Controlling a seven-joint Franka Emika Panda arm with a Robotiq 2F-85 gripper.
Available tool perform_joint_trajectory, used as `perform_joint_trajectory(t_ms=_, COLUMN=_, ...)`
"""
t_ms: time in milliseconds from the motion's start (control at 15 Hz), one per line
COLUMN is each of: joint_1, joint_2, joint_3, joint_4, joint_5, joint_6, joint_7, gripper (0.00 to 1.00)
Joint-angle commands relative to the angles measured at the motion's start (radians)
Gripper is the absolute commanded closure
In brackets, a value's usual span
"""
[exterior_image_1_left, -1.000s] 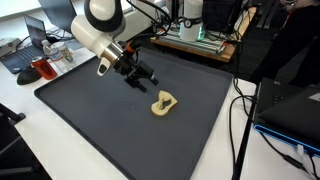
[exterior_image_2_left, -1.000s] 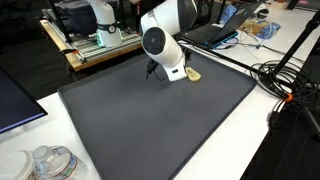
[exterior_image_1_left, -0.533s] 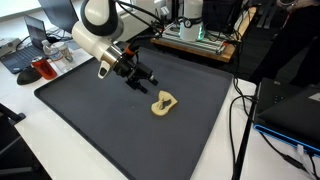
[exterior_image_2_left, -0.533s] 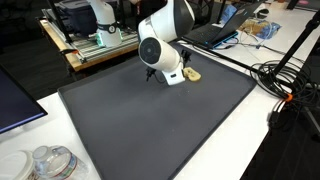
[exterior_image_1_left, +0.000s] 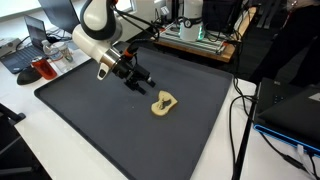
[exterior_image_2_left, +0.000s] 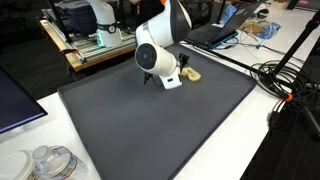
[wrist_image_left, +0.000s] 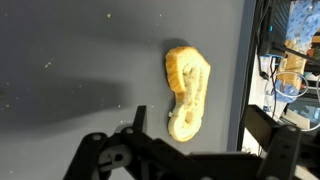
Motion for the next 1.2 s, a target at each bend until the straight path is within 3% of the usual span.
perform_joint_trajectory(t_ms=0, joint_1=0.020, joint_2=-0.034, joint_3=-0.003, joint_4=-0.007, joint_5=0.010, joint_6=-0.007, joint_7=-0.007, gripper=0.00)
perform_joint_trajectory(t_ms=67, joint_1=0.017, joint_2=-0.050, joint_3=0.004, joint_4=-0.019, joint_5=0.029, joint_6=-0.019, joint_7=0.004, gripper=0.00)
perform_joint_trajectory(t_ms=533, joint_1=0.062, joint_2=-0.246, joint_3=-0.010, joint_4=-0.230, joint_5=0.068, joint_6=0.196, joint_7=0.038, gripper=0.00)
perform_joint_trajectory(t_ms=1133, joint_1=0.080, joint_2=-0.471, joint_3=-0.036, joint_4=-0.534, joint_5=0.289, joint_6=0.402, joint_7=-0.001, gripper=0.00)
